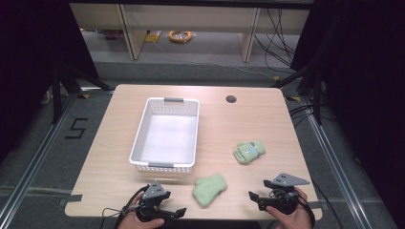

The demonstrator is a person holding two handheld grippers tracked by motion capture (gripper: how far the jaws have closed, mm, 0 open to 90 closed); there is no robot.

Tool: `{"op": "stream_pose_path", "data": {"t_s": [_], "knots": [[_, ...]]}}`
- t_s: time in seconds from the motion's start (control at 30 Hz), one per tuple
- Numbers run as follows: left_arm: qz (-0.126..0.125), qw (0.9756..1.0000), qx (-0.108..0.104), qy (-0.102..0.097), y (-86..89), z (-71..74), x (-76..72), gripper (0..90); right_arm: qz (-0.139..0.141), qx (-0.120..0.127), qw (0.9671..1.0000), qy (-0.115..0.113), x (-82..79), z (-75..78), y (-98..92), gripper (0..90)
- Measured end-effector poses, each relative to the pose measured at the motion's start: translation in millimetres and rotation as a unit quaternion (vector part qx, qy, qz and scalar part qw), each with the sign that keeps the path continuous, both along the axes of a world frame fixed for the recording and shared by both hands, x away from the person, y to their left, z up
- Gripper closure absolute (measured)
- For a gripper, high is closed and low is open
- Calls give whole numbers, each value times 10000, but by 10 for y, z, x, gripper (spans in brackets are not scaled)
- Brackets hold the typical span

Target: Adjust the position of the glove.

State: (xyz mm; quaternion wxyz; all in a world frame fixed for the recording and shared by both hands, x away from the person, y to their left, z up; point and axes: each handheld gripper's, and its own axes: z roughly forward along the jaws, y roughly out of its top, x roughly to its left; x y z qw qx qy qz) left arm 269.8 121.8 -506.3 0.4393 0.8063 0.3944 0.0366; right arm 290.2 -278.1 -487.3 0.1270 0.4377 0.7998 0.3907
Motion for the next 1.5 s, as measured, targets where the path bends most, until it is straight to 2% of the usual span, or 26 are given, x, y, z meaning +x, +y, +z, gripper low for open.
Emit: {"op": "stream_pose_path", "data": {"t_s": [0.23, 0.27, 0.3, 0.4, 0.43, 0.47, 0.53, 0.57, 0.6, 0.63, 0.7, 0.73, 0.77, 0.8, 0.83, 0.9, 1.0, 1.07, 1.1, 1.17, 1.2, 1.23, 1.27, 1.43, 1.47, 1.5], "knots": [[-11, 10000, 32, 16, -4, -4, -1, 159, 26, -51, 10000, 70, -20, 14, 19, 345], [-102, 9998, 141, 6, 13, 2, 5, 160, 114, -145, 9998, -51, -4, 14, 5, 356], [-78, 9999, 126, 15, 9, 3, 4, 160, 77, -36, 9999, 74, -19, 14, 23, 367], [-40, 10000, 45, 44, -7, -1, 4, 164, 155, -34, 9999, -25, -1, 16, 14, 380], [-101, 9999, 80, 70, 2, 3, 9, 163, 165, 24, 9999, -7, 1, 17, 21, 384], [25, 9999, -76, 120, -26, -6, 2, 164, 30, 51, 9999, 105, -20, 28, 43, 384], [-38, 9999, -43, 119, -30, -1, 8, 166, 67, 99, 9999, 104, -9, 27, 54, 386], [-4, 9999, -106, 117, -49, -5, 3, 168, 182, -37, 9998, -72, 16, 30, 40, 391], [-88, 9999, -47, 135, -46, 3, 7, 170, 140, 48, 9999, 69, 4, 37, 62, 394], [-7, 9998, -147, 92, -74, -6, 1, 170, 211, -18, 9998, -33, 27, 36, 56, 394], [-18, 9999, -76, 70, -88, 7, 2, 174, 245, -27, 9997, -59, 38, 59, 81, 379], [-59, 9999, -127, 94, -93, 9, 9, 175, 149, 63, 9999, 12, 27, 74, 115, 371], [1, 9998, -178, 54, -107, 8, 10, 175, 212, -47, 9997, -86, 53, 97, 113, 368], [-38, 9999, -143, 43, -103, 21, 20, 179, 256, -44, 9996, -148, 75, 111, 125, 368], [4, 9999, -139, 5, -112, 28, 23, 185, 188, 52, 9998, -72, 69, 132, 160, 368], [1, 9998, -181, -27, -133, 41, 38, 191, 313, -36, 9993, -214, 114, 175, 179, 375], [-12, 9999, -158, -66, -178, 58, 55, 201, 321, 169, 9993, 9, 133, 224, 267, 397], [-58, 9999, -126, -98, -214, 69, 68, 224, 430, 238, 9988, -59, 185, 227, 322, 430], [-112, 9998, -42, -126, -224, 80, 77, 239, 517, 291, 9982, 44, 205, 237, 355, 448], [-24, 9997, -156, -197, -287, 83, 81, 263, 555, 160, 9983, -17, 248, 251, 418, 479], [-123, 9997, -71, -212, -289, 96, 97, 288, 635, 104, 9979, -53, 283, 249, 444, 497], [-91, 9997, -119, -212, -318, 96, 104, 302, 677, 87, 9977, -45, 308, 250, 478, 518], [-123, 9997, -43, -227, -328, 98, 118, 308, 731, 68, 9973, -47, 334, 247, 511, 536], [-76, 9998, -19, -171, -415, 86, 179, 347, 927, -117, 9956, 67, 453, 244, 679, 594], [-110, 9996, 4, -241, -429, 80, 199, 352, 954, -121, 9954, 54, 481, 232, 708, 602], [-214, 9994, 131, -223, -424, 87, 216, 360, 942, -121, 9954, 103, 502, 224, 738, 610]]}}
